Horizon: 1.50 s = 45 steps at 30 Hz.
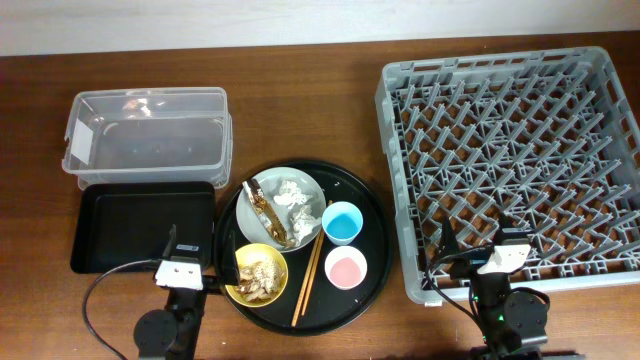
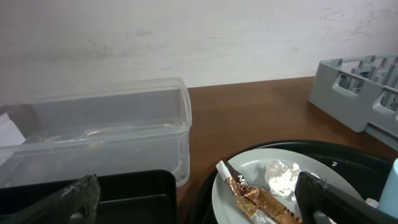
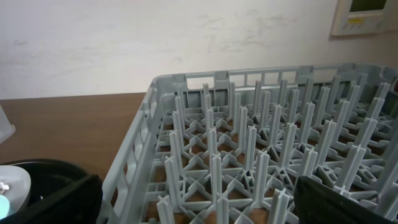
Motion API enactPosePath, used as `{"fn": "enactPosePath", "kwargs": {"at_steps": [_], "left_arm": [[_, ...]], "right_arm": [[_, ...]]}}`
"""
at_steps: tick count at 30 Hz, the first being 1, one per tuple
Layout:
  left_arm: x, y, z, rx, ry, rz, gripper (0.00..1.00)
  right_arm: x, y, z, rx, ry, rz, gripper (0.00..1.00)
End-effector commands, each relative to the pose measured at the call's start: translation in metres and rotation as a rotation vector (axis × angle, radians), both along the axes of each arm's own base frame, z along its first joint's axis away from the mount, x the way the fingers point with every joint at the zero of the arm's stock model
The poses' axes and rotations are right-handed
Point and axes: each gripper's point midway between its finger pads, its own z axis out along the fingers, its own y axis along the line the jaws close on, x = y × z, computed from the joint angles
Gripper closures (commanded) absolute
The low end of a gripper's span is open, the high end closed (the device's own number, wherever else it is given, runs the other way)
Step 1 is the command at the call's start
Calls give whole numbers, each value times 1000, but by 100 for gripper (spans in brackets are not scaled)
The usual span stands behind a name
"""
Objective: Sort waste into correct bins and load items into the dishwasher rack
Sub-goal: 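Move the left gripper toward the white plate on the round tray, then grasp the Nescafe Gold wrapper with the left gripper and drop it in the clear bin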
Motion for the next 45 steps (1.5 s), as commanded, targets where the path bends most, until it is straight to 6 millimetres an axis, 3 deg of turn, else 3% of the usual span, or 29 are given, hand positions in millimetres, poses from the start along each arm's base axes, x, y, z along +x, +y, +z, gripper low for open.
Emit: {"fn": "enactPosePath", "kwargs": {"at_steps": [1, 7, 11, 18, 23, 26, 29, 32, 35, 40, 45], "left_arm": [[0, 1, -1, -3, -2, 3, 1], [-8, 1, 4, -45, 99, 8, 1], [-14, 1, 26, -40, 227, 11, 1], [10, -8, 59, -42, 506, -27, 1], [11, -22, 47, -76, 852, -94, 1], [19, -26, 37, -88, 912, -110, 1], [43, -36, 35, -110, 879, -160, 1], [65, -54, 12, -85, 918, -206, 2], [78, -70, -33, -76, 1042, -222, 2], [85, -87, -102, -62, 1212, -200, 8], [84, -98, -139, 5, 1275, -196, 11]], "right_arm": [[0, 7, -4, 10, 8, 44, 1], [-5, 6, 11, 6, 64, 40, 1], [-4, 6, 36, 28, 213, 34, 1], [6, 7, 67, 5, 551, 27, 2], [-2, 7, 78, -9, 780, 25, 2], [-5, 7, 77, -12, 817, 24, 1], [-8, 7, 75, -13, 832, 24, 1], [-8, 7, 75, -13, 832, 23, 1], [-10, 7, 73, -14, 843, 23, 1], [-11, 6, 73, -14, 847, 23, 1], [-11, 6, 73, -14, 847, 23, 1]]}}
